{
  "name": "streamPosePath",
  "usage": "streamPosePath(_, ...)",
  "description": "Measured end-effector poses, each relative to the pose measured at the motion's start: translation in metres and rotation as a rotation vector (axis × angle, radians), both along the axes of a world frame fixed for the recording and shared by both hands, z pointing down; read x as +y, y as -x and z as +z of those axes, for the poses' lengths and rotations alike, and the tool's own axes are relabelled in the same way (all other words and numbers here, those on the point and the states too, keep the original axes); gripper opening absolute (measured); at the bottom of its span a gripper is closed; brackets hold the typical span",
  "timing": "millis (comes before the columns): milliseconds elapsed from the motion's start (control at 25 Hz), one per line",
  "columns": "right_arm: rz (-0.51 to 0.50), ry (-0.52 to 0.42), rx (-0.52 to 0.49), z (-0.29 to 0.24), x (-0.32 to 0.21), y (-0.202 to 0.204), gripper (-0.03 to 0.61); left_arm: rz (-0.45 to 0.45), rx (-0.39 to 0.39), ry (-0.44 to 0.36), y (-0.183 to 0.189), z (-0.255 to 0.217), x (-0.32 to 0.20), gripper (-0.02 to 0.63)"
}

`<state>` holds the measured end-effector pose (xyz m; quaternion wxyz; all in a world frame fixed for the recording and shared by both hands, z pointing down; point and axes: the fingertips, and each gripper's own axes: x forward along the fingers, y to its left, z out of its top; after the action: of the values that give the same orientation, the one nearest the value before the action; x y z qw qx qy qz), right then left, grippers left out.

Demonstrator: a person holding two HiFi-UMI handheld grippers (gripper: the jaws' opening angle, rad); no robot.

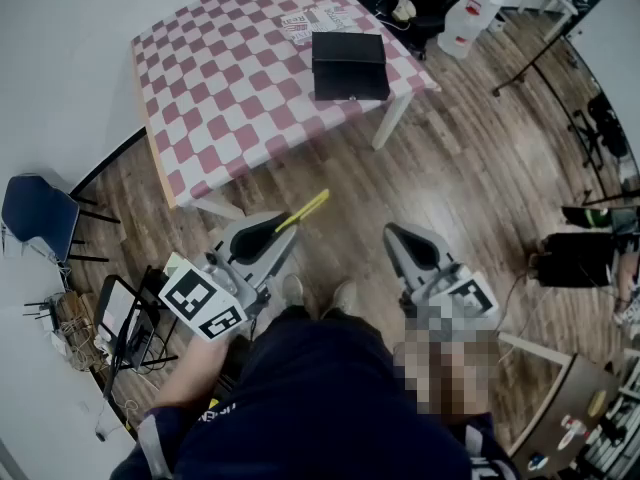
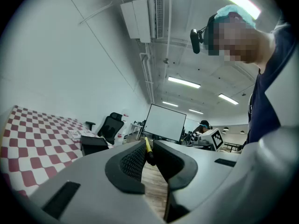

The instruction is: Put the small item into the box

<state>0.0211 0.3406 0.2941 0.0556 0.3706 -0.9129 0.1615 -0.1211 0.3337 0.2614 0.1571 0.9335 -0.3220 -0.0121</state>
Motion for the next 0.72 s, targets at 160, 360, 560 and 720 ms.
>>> streamPosePath(160, -0.001, 0.0, -0.006, 0.001, -0.001, -0.005, 0.015, 0.002, -0.002, 0.001, -0.008, 0.002, 0.0, 0.072)
streamPosePath(360, -0.003, 0.001, -0.007, 0.004, 0.002, -0.02, 0.017, -0.002, -0.004, 0.0, -0.024, 0.003, 0.003, 0.072)
streamPosePath(560, -0.017, 0.007, -0.03, 0.003, 0.004, -0.041, 0.017, -0.012, -0.008, -0.011, -0.046, 0.0, 0.006, 0.072)
streamPosePath(720, -0.031, 0.006, -0.045, 0.005, 0.006, -0.055, 0.017, -0.027, -0.016, -0.021, -0.058, 0.0, 0.008, 0.072)
